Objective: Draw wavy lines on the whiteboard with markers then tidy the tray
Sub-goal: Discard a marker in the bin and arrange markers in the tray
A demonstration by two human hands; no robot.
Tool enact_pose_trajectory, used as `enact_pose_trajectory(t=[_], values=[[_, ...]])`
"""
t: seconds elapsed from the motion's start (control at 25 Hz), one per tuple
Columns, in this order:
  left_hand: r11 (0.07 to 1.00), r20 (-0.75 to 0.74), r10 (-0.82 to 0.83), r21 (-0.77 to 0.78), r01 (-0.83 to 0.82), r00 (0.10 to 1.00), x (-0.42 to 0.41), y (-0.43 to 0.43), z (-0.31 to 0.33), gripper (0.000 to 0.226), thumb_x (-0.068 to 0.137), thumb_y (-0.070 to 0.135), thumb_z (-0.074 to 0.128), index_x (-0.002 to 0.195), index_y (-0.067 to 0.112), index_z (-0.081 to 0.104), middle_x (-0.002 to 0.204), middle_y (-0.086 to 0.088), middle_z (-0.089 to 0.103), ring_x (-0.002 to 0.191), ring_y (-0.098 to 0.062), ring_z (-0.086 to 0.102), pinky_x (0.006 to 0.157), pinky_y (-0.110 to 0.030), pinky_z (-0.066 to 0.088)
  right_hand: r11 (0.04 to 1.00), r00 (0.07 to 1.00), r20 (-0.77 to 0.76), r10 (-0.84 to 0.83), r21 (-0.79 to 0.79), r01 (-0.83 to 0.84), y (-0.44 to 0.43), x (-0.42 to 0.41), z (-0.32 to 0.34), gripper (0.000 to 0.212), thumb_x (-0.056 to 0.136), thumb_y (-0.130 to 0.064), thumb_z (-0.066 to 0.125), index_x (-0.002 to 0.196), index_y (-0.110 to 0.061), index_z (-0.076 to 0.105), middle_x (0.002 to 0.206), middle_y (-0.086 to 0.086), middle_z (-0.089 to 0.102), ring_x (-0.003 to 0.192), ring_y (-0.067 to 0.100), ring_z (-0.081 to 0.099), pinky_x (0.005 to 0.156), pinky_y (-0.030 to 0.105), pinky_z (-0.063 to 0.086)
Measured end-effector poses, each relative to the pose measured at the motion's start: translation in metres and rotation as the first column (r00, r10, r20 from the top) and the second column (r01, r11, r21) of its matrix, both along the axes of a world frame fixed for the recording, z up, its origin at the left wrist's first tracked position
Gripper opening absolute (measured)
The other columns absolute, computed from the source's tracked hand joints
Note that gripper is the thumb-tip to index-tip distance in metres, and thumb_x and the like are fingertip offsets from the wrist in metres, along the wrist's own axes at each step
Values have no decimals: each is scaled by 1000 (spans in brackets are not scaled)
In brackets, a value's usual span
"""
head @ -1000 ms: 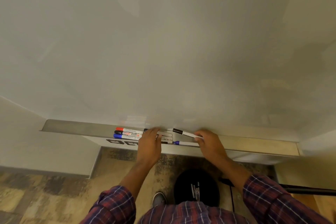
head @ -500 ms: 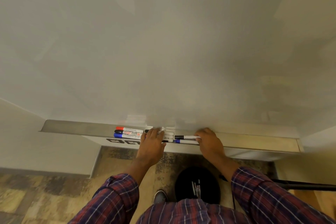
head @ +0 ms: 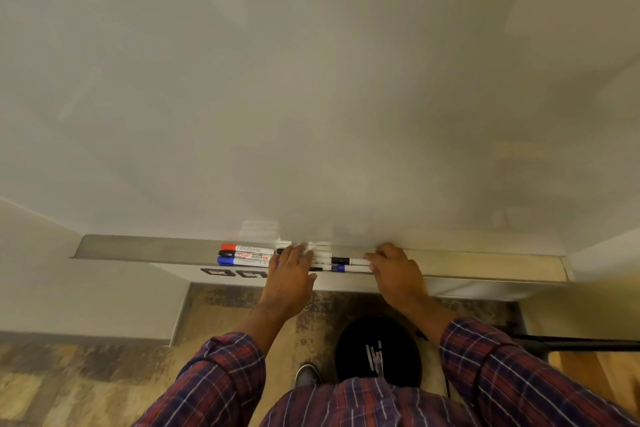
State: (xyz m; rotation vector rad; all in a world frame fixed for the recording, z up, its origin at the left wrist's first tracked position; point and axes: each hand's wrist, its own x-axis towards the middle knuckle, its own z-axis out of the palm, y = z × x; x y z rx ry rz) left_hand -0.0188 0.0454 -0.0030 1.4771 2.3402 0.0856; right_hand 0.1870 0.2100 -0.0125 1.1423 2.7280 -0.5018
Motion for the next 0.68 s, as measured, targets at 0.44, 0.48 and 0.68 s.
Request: enact_pose_trajectory(t=[0.44,0.48,0.68], values=[[996,-25,-82,-45,81,996,-6,-3,0,65,110,44,46,166,20,22,176,-8,15,164,-29,7,132,-56,9,999,991,128,30,22,-33,-19,-7,12,52,106,-49,38,151,-24,41,151,4,42,133,24,46,106,47,48],[995,-25,-88,-42,87,996,-7,-3,-1,65,110,43,46,166,20,22,176,-8,15,164,-30,7,132,-56,9,999,991,129,26,26,-30,-21,-7,11,54,106,-50,39,152,-22,39,152,4,42,133,24,46,106,47,48],[992,-23,-122,-46,120,992,-12,-5,-4,67,110,43,46,167,19,20,177,-9,13,164,-31,7,132,-56,9,1000,993,118,-2,22,0,-28,-9,12,52,105,-50,38,152,-26,36,149,3,44,131,24,47,105,48,48]])
